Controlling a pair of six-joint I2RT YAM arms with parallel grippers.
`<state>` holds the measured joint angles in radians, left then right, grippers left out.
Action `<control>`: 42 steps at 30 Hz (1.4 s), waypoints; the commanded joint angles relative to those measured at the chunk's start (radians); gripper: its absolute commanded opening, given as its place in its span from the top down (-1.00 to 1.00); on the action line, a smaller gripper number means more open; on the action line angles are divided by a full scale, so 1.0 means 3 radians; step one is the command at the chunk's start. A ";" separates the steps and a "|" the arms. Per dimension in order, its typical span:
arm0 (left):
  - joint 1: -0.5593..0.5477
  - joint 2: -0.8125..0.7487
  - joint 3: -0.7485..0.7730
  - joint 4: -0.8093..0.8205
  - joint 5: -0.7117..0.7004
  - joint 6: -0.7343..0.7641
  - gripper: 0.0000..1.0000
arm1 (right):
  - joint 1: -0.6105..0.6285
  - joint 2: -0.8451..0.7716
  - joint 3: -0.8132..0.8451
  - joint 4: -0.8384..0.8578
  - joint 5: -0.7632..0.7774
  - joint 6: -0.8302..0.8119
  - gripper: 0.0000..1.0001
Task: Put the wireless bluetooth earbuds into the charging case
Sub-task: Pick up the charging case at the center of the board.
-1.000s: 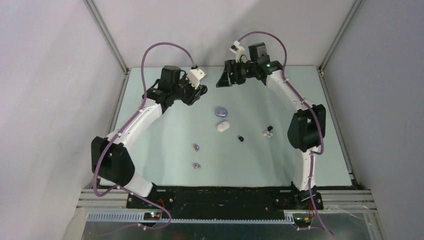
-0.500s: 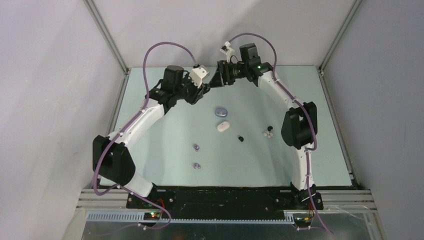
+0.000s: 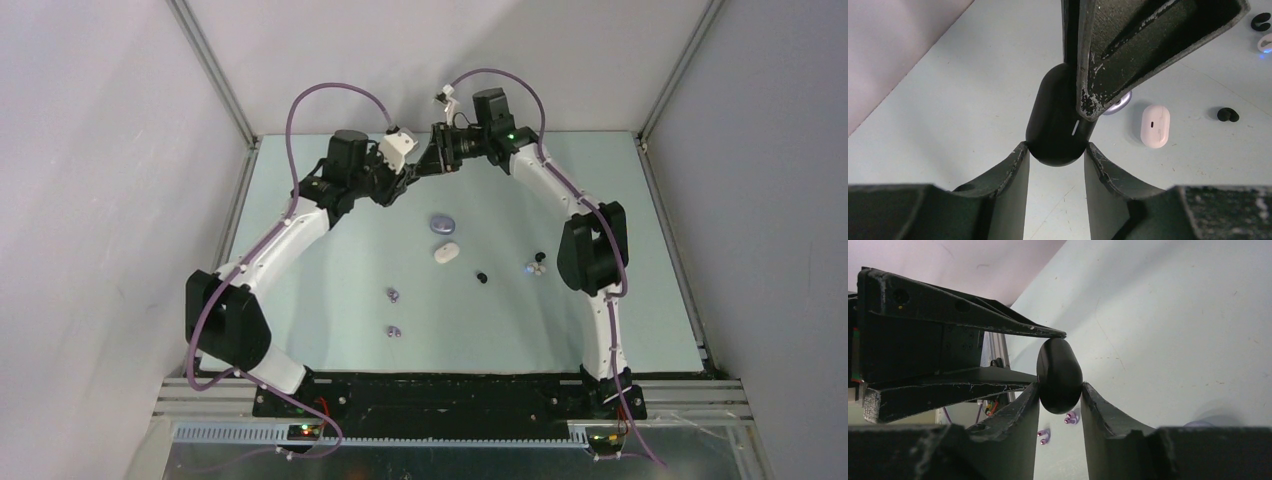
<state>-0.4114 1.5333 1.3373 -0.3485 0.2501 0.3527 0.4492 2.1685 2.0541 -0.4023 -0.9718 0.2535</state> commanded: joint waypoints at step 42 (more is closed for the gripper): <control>0.0814 0.0805 0.0878 0.3259 0.3445 -0.4481 0.02 | -0.0183 -0.1090 -0.1201 0.3312 -0.0046 0.0850 1.00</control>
<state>-0.1661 1.7992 1.5574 0.5747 1.2667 -0.9623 0.3889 1.8553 1.7016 0.5446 -0.9882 0.5232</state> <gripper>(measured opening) 0.537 0.327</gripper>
